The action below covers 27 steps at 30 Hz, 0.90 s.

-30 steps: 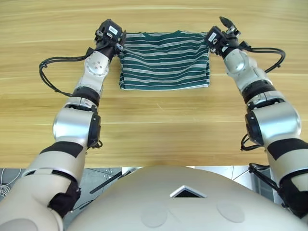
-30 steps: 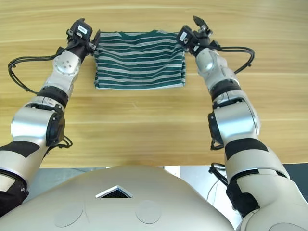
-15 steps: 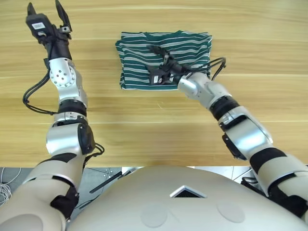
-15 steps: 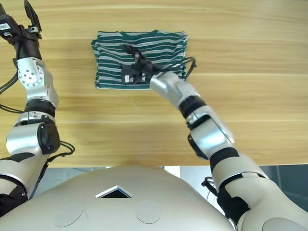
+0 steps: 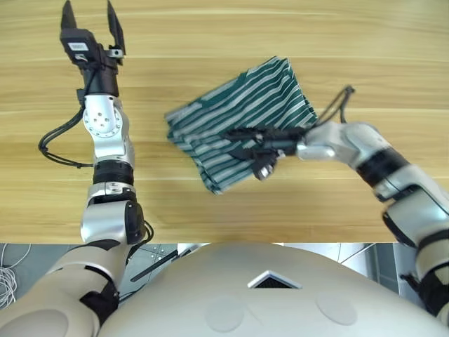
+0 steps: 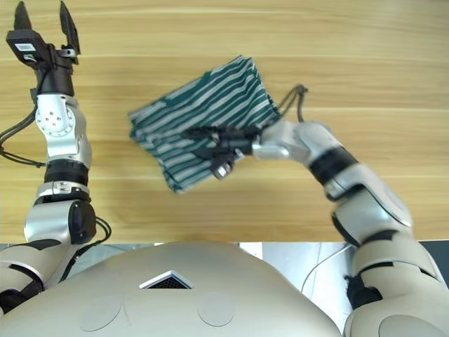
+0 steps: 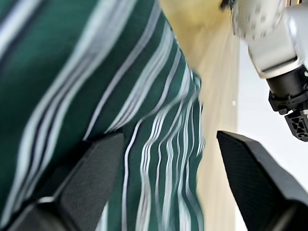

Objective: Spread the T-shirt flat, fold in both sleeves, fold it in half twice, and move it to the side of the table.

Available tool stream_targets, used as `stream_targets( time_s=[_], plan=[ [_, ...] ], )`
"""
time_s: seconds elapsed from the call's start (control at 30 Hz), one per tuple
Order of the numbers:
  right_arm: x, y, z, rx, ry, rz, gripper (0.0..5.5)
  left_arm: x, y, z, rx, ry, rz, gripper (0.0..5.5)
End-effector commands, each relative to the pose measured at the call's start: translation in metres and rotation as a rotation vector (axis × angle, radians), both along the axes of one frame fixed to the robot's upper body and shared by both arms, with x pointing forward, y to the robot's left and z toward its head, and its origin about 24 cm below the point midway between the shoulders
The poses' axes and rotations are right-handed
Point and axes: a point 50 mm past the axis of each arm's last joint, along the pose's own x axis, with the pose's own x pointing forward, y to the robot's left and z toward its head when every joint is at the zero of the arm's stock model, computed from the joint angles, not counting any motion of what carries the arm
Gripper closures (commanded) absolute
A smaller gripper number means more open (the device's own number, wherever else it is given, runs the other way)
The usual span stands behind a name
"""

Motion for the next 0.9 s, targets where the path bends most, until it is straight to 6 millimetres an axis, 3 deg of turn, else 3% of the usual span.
stream_targets(
  time_s=[0.03,0.1,0.2,0.27,0.37,0.4,0.47,0.53,0.57,0.63,0.7,0.77,0.9],
  plan=[
    [-0.053,-0.090,0.016,-0.145,0.174,-0.316,1.93,0.013,-0.017,0.000,0.088,0.065,-0.104,1.96],
    [-0.049,-0.109,0.026,-0.086,0.128,-0.479,1.93,0.013,-0.020,-0.001,0.127,0.078,-0.131,1.96],
    [-0.039,-0.098,0.055,0.215,0.053,-0.548,1.93,0.008,-0.024,-0.004,0.219,0.094,-0.216,1.96],
    [-0.036,-0.087,0.083,0.513,0.046,-0.548,1.93,-0.004,-0.026,-0.007,0.322,0.096,-0.325,1.96],
    [-0.029,-0.098,0.104,0.729,0.059,-0.628,1.93,-0.035,-0.017,-0.011,0.500,0.081,-0.491,1.96],
    [-0.031,-0.108,0.101,0.717,0.078,-0.671,1.93,-0.048,-0.013,-0.012,0.583,0.079,-0.561,1.96],
    [-0.046,-0.131,0.070,0.450,0.131,-0.779,1.93,-0.078,-0.004,-0.018,0.810,0.130,-0.716,1.96],
    [-0.087,-0.153,0.025,0.096,0.287,-0.855,1.93,-0.116,0.013,-0.025,1.026,0.273,-0.886,1.96],
    [-0.104,-0.156,0.013,-0.004,0.343,-0.860,1.93,-0.130,0.019,-0.024,1.083,0.324,-0.935,1.96],
    [-0.128,-0.151,0.001,-0.100,0.405,-0.846,1.93,-0.151,0.022,-0.018,1.147,0.376,-1.001,1.96],
    [-0.140,-0.136,-0.003,-0.139,0.435,-0.791,1.93,-0.157,0.022,-0.011,1.208,0.398,-1.043,1.96],
    [-0.148,-0.117,-0.001,-0.135,0.449,-0.716,1.93,-0.161,0.010,-0.015,1.241,0.401,-1.143,1.96],
    [-0.147,-0.097,-0.001,-0.139,0.464,-0.630,1.93,-0.158,-0.023,-0.028,1.244,0.348,-1.339,1.96]
  ],
)
